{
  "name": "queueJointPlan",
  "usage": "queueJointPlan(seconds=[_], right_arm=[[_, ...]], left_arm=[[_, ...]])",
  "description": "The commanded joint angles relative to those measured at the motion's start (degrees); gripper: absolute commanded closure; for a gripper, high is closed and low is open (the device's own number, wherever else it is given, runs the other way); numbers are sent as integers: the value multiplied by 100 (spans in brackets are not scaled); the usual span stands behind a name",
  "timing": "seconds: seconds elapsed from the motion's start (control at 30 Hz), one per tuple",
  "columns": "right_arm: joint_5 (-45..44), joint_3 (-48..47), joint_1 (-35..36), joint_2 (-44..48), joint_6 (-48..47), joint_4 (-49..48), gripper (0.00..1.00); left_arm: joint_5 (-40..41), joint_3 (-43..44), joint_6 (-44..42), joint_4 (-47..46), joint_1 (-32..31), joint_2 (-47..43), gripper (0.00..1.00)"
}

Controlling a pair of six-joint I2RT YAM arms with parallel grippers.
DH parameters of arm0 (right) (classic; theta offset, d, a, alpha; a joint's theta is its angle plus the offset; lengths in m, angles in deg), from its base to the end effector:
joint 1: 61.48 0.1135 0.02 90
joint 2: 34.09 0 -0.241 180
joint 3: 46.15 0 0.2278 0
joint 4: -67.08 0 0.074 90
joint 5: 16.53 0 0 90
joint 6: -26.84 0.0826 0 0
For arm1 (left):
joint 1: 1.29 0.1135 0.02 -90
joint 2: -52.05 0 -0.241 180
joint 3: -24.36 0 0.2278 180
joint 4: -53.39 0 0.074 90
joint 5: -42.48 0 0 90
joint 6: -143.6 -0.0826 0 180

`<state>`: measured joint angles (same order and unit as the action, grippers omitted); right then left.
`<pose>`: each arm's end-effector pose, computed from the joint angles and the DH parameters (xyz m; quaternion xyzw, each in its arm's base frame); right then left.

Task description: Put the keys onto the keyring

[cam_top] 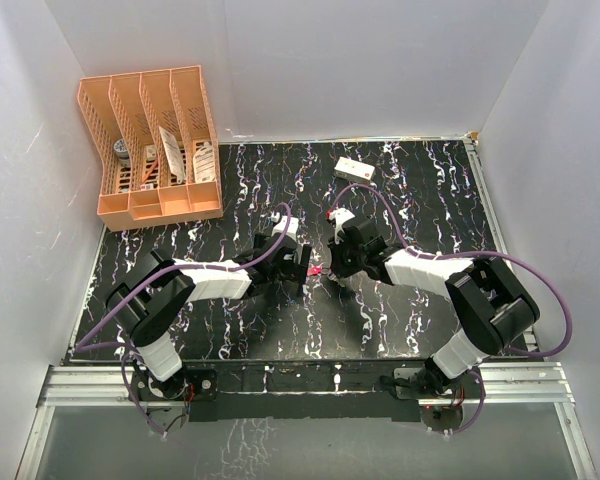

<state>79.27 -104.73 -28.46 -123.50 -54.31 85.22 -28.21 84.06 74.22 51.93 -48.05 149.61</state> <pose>0.2601 0.1790 0.1199 -0.2132 0.9109 0.1693 0.3100 0.2623 -0.2391 0.1224 0.1253 0.8742 -0.1220 0.4529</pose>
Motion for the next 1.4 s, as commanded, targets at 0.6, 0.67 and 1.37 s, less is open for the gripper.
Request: queueJointPlan(seconds=[0.6,0.67,1.37], right_arm=[[-544,-63,70,221,-381,-529,100],[-546,-9,86,280,-430,-630,100],[-1515,239,440,435,-740,-1079,100]], left_arm=[[-76,-190,47,391,-16,203,2],[-76,-193,43,390,-17,212,2],[-85,-207,57,372,-12,225,2]])
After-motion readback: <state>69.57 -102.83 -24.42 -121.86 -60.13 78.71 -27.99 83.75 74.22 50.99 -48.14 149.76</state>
